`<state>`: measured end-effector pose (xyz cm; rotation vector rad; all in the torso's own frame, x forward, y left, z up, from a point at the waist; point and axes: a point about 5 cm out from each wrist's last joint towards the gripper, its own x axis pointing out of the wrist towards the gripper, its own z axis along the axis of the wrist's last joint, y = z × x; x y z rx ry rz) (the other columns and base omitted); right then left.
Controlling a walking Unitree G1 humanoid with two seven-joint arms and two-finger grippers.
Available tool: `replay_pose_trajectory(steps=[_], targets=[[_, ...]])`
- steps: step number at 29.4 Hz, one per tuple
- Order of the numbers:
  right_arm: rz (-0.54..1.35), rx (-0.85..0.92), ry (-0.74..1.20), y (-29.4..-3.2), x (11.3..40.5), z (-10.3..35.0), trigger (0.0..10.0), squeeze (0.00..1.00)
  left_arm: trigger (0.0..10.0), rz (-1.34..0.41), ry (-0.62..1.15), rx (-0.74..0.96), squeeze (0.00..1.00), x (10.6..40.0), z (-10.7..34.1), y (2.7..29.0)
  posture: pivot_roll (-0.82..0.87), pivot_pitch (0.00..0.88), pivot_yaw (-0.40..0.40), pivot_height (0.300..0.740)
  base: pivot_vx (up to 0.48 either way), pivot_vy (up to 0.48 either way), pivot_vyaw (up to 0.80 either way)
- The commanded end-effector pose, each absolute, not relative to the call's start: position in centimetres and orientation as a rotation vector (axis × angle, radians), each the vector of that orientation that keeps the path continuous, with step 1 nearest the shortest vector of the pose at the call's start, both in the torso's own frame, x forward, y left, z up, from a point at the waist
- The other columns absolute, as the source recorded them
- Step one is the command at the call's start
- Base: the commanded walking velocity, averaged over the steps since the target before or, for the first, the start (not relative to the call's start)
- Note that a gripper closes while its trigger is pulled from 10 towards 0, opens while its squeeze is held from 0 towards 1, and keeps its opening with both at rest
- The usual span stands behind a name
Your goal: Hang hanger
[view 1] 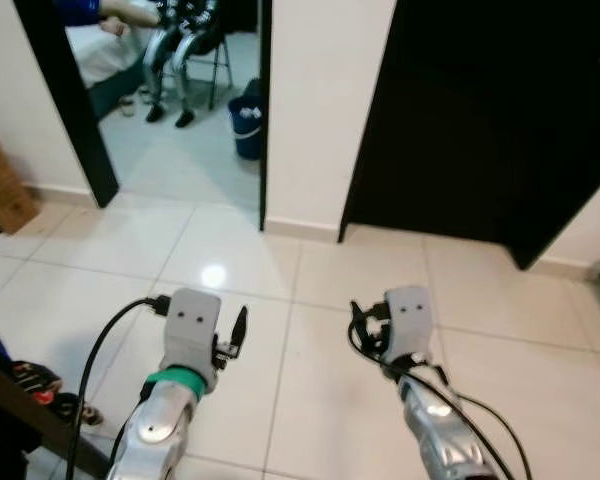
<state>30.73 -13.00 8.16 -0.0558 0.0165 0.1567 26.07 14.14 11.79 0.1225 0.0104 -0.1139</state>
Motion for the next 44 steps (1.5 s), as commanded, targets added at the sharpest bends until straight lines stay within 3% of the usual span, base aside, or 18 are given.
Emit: replay_pose_trajectory(steps=[1, 44], targets=[[0.162, -0.052, 0.032, -12.8, 30.4, 7.7, 10.0, 0.0, 10.0, -0.099, 0.037, 0.133, 0.0, 25.9, 11.2, 14.6, 0.02, 0.026, 0.03, 0.74, 0.0, 0.0, -0.79], [0.173, -0.068, 0.045, -12.9, 30.0, 7.0, 10.0, 0.0, 10.0, -0.103, 0.1, 0.125, 0.0, 25.3, 9.4, 14.8, 0.02, 0.025, 0.027, 0.74, 0.0, 0.0, -0.79]])
